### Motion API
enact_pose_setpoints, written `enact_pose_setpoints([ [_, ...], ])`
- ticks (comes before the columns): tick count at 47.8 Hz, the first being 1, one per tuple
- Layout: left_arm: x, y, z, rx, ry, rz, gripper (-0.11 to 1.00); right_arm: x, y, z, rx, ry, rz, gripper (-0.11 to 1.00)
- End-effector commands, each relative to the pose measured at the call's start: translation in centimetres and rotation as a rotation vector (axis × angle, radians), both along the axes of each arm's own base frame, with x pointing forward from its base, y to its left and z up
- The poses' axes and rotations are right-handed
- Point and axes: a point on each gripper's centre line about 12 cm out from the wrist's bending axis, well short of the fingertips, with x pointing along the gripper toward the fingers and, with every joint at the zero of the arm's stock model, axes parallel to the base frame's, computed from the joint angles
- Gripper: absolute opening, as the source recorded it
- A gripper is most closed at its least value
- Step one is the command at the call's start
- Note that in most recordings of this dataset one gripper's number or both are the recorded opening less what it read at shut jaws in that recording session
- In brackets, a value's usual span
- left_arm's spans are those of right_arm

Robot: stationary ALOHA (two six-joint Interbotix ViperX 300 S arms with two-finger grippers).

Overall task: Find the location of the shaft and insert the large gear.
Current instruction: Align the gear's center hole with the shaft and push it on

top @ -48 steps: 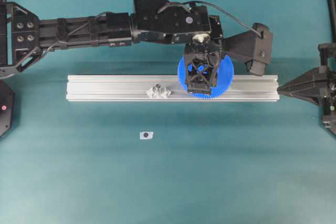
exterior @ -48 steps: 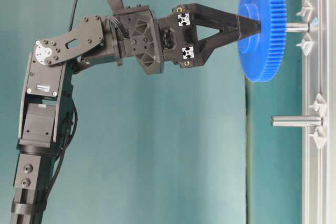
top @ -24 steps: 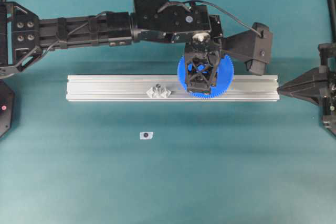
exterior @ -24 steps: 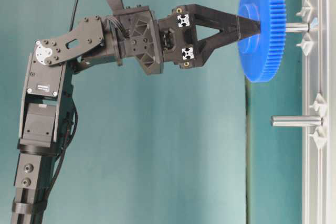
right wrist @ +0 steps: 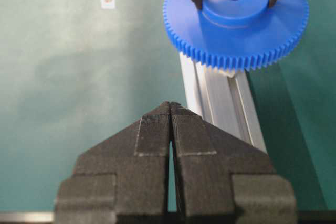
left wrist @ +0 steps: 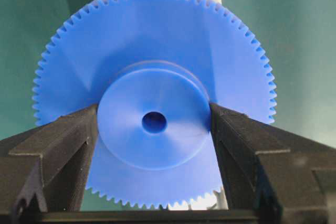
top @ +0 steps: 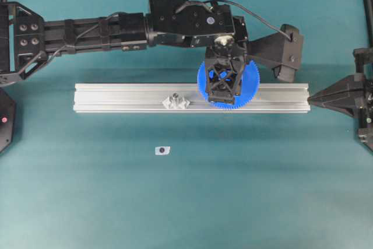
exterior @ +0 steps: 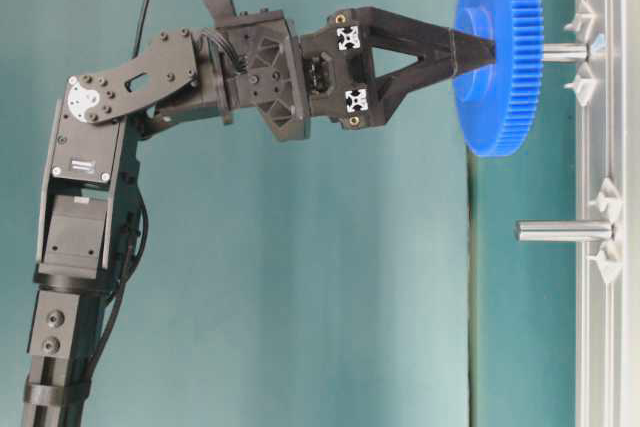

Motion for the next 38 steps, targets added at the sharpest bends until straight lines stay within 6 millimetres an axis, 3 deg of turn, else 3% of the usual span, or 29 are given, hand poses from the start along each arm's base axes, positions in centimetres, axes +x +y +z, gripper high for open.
enact_pose_setpoints([
  [1,-0.2,2.4,1.8,0.016,-0.049,0.042,0.71,0.2,0.0,0.4,0.009,-0.014,-0.006,-0.02],
  [17,-0.1,1.8,1.7,0.012,-0.046,0.038,0.72,0.2,0.0,0.4,0.009,-0.013,-0.006,-0.02],
  [24,0.0,1.3,1.7,0.014,-0.049,0.028,0.91,0.2,0.0,0.4,0.009,-0.013,-0.006,-0.02],
  [38,0.4,0.3,2.3,0.014,-0.066,0.017,0.89,0.2,0.0,0.4,0.009,-0.013,-0.006,-0.02],
])
